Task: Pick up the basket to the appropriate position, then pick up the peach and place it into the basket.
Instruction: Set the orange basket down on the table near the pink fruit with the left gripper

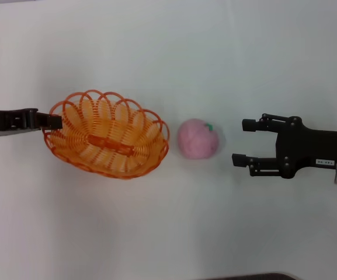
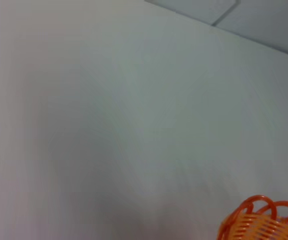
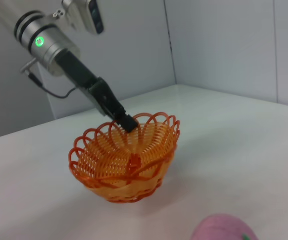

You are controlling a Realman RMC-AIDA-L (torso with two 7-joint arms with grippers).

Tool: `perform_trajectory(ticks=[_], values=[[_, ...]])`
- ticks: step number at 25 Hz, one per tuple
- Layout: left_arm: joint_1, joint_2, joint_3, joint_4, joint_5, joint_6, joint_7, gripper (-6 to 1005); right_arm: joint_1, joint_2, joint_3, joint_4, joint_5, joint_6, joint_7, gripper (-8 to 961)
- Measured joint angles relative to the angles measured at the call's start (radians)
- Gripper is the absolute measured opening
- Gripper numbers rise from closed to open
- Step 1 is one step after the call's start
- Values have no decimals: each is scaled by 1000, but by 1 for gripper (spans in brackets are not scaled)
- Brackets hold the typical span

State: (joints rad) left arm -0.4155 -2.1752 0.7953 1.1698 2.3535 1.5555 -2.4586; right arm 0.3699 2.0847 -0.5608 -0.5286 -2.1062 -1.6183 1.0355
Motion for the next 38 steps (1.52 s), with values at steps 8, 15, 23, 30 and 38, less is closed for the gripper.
perform_trajectory(ticks=[8, 15, 23, 30, 38], values=[[79, 0, 70, -12, -57, -84, -51, 61, -3, 1, 54, 10, 0, 1, -1, 855], [122, 0, 108, -45, -134, -150, -70, 58, -1, 2, 82, 20, 0, 21, -6, 855], [150, 0, 142, -64, -183, -199, -73, 57, 2, 2, 118, 28, 1, 25, -11, 855], [182, 0, 180, -71, -230, -254, -70, 57, 8, 2, 120, 30, 2, 26, -11, 855], [236, 0, 297, -30, -261, -365, -67, 58, 11, 2, 121, 36, 2, 30, -12, 854]])
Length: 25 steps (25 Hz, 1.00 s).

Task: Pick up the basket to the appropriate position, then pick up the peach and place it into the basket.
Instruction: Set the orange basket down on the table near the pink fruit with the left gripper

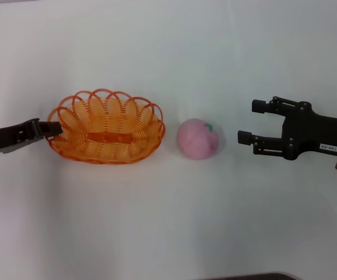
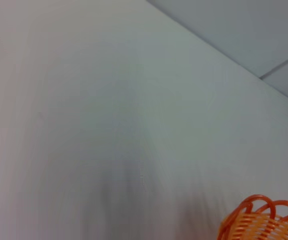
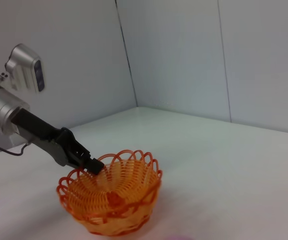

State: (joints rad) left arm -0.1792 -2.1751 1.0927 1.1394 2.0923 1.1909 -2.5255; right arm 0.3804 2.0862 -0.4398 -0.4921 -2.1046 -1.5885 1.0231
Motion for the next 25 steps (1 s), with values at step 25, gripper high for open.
perform_trajectory(ticks=[25], values=[[99, 0, 169, 104, -51, -111, -16, 58, 2, 0, 0, 12, 0, 14, 0, 855]])
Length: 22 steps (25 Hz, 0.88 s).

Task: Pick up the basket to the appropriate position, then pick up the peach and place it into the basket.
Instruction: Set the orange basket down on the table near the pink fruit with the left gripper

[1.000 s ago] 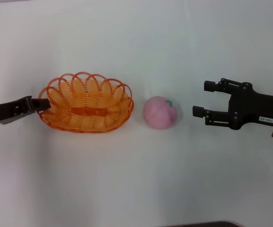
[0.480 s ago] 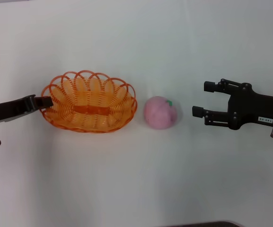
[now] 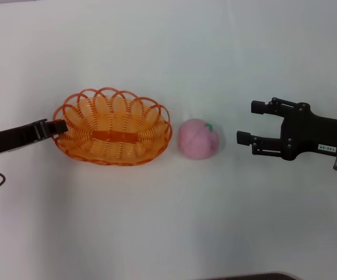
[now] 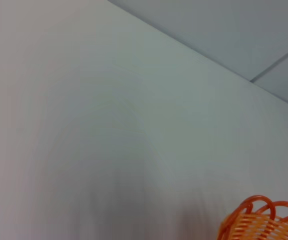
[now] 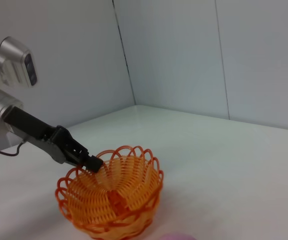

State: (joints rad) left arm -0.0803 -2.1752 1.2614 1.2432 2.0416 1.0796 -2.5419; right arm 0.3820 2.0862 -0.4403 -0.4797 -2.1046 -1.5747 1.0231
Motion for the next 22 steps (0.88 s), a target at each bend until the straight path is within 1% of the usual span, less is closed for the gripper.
perform_trajectory(ticks=[10, 14, 22], values=[[23, 0, 21, -5, -2, -39, -29, 57, -1, 0, 0, 2, 0, 0, 0, 854], [26, 0, 42, -6, -3, -61, -34, 57, 0, 0, 0, 3, 0, 3, 0, 854], [26, 0, 45, -9, -23, -66, -46, 58, 0, 0, 0, 3, 0, 6, 0, 854]])
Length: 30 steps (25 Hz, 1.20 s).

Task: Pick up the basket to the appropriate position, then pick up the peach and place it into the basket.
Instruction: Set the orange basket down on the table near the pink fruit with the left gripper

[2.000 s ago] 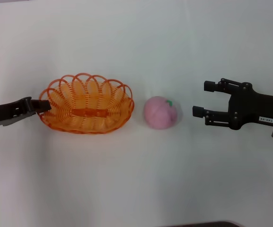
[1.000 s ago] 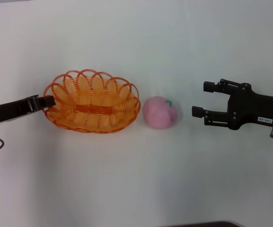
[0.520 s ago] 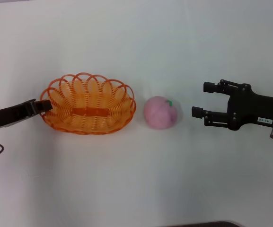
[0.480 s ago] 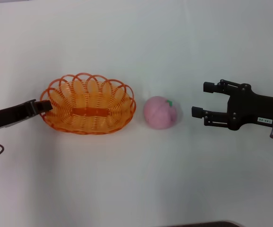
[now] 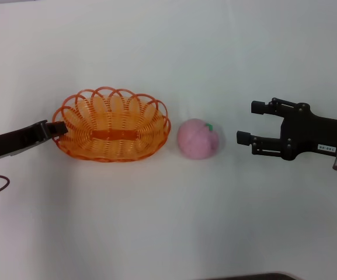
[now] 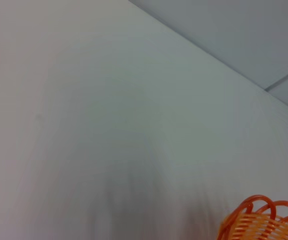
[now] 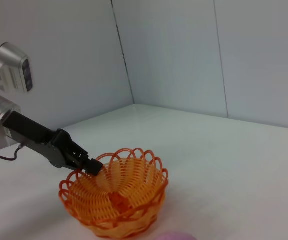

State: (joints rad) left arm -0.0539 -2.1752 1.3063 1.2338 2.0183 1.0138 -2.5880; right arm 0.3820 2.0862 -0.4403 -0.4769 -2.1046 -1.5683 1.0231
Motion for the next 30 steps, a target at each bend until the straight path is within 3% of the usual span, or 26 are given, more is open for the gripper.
perform_trajectory(ticks=[30], values=[[2, 0, 15, -60, -101, -32, 45, 98, -1, 0, -5, 0, 0, 14, -3, 855]])
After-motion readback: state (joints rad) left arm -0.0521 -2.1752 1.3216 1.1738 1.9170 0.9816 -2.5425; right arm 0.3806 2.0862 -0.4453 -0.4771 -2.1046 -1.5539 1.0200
